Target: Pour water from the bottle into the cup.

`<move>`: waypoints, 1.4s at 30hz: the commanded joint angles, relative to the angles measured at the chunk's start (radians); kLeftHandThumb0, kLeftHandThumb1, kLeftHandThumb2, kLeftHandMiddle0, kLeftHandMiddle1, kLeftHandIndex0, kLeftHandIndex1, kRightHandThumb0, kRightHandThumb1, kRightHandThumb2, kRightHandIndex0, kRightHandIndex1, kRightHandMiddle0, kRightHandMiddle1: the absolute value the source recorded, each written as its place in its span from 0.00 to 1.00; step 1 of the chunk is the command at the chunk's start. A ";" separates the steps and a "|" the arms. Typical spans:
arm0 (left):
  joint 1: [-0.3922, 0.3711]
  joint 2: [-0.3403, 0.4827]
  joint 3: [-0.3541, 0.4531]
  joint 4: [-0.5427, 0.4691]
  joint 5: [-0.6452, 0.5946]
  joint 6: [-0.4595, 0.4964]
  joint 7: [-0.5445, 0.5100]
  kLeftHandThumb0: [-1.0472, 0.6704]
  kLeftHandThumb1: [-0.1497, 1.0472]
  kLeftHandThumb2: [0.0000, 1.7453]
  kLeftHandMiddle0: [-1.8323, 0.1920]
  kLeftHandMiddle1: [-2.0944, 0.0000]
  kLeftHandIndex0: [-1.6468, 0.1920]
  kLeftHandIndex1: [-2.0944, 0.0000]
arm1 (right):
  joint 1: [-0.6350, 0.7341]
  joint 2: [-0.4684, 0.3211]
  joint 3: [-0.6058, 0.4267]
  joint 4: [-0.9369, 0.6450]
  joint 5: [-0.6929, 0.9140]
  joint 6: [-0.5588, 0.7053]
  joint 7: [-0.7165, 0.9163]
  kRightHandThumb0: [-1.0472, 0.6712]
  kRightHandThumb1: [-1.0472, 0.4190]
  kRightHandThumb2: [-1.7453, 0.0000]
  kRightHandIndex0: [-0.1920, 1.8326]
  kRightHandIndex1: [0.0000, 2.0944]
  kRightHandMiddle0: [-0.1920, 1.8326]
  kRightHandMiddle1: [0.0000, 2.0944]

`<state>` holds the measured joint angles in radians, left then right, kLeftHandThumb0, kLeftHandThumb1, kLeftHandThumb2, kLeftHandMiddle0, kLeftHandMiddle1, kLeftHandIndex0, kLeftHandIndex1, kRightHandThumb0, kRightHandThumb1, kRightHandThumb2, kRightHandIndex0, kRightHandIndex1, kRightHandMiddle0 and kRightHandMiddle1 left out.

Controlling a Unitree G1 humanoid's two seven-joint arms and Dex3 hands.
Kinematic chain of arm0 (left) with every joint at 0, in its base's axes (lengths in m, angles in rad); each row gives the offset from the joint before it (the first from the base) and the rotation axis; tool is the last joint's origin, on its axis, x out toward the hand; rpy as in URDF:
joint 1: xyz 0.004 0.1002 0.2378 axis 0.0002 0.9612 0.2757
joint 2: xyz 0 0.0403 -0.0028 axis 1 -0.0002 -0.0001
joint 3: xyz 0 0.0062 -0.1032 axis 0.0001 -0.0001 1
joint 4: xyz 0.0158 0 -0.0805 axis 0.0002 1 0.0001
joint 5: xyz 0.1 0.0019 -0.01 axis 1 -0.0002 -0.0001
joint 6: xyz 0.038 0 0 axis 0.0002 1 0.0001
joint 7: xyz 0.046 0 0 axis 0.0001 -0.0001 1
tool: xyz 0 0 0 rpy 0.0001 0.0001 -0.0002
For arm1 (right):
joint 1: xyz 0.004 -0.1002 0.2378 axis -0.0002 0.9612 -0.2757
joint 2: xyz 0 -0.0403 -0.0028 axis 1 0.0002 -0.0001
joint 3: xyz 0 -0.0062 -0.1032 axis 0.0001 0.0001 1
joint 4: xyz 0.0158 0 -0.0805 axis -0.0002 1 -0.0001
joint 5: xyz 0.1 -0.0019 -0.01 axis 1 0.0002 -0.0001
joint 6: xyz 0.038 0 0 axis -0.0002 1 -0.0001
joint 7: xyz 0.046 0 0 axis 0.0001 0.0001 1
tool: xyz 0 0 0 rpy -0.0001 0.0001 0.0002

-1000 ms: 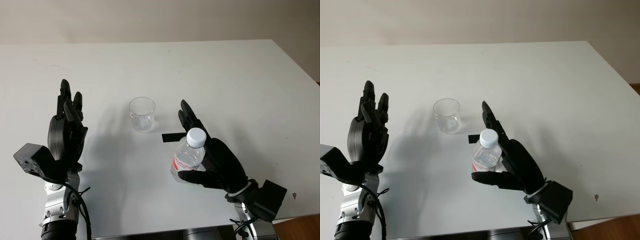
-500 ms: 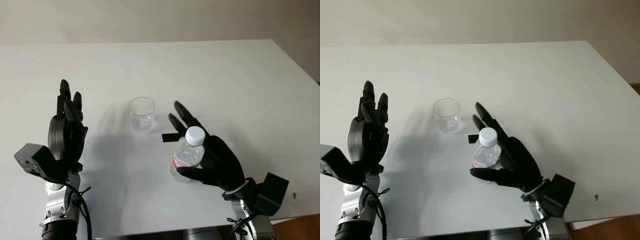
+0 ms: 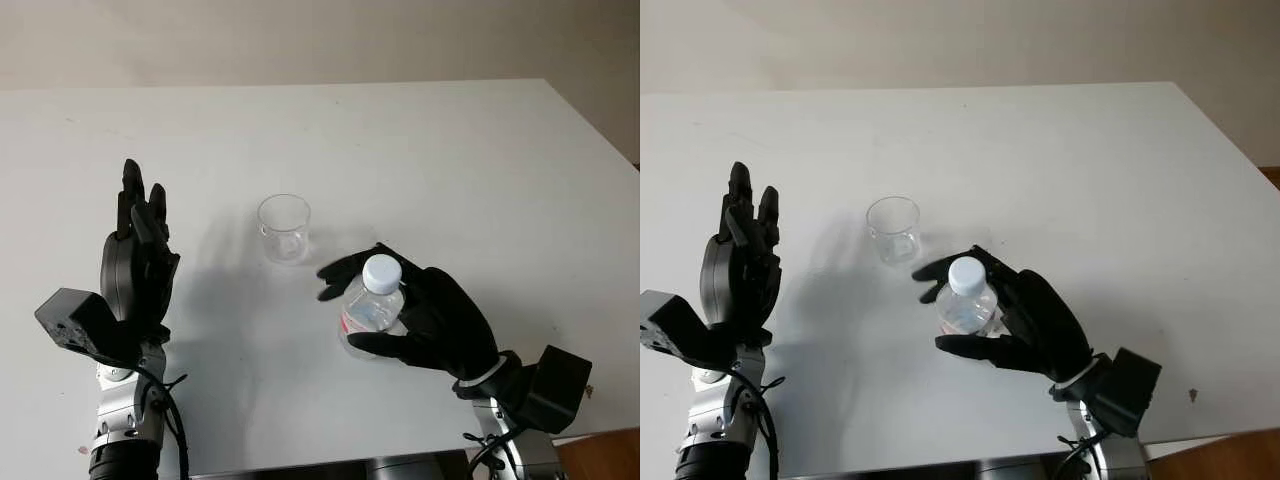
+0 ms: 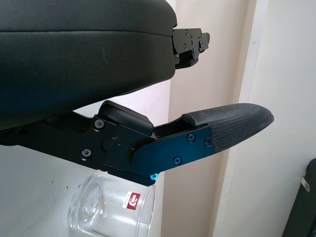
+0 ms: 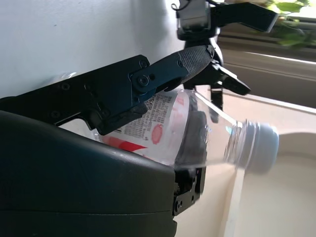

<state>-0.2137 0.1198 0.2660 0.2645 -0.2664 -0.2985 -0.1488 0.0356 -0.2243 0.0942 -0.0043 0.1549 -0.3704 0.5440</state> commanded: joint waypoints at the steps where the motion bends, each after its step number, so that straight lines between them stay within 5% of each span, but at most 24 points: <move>1: -0.004 -0.003 0.001 -0.002 0.004 -0.006 0.004 0.07 1.00 0.43 1.00 0.89 0.96 1.00 | 0.013 -0.019 0.003 -0.023 -0.029 -0.001 -0.009 0.33 0.01 0.96 0.06 0.99 0.06 0.98; 15: 0.003 0.003 0.000 -0.004 0.002 -0.005 0.001 0.07 1.00 0.42 1.00 0.86 0.95 1.00 | 0.028 -0.028 0.022 -0.034 -0.128 -0.047 -0.068 0.39 0.00 0.88 0.00 1.00 0.00 1.00; 26: 0.003 0.003 -0.001 0.001 0.002 -0.010 -0.003 0.07 1.00 0.42 1.00 0.85 0.95 1.00 | 0.041 0.008 0.058 -0.053 -0.142 0.050 -0.131 0.41 0.00 0.85 0.00 1.00 0.00 1.00; 42: 0.003 0.005 0.001 0.001 0.003 -0.007 -0.004 0.07 1.00 0.42 1.00 0.86 0.94 1.00 | -0.255 0.028 -0.070 0.112 0.031 0.045 -0.112 0.42 0.00 0.86 0.00 1.00 0.00 1.00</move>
<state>-0.2132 0.1228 0.2659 0.2645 -0.2665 -0.2991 -0.1522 -0.1821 -0.1967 0.0387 0.0993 0.1731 -0.3301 0.4325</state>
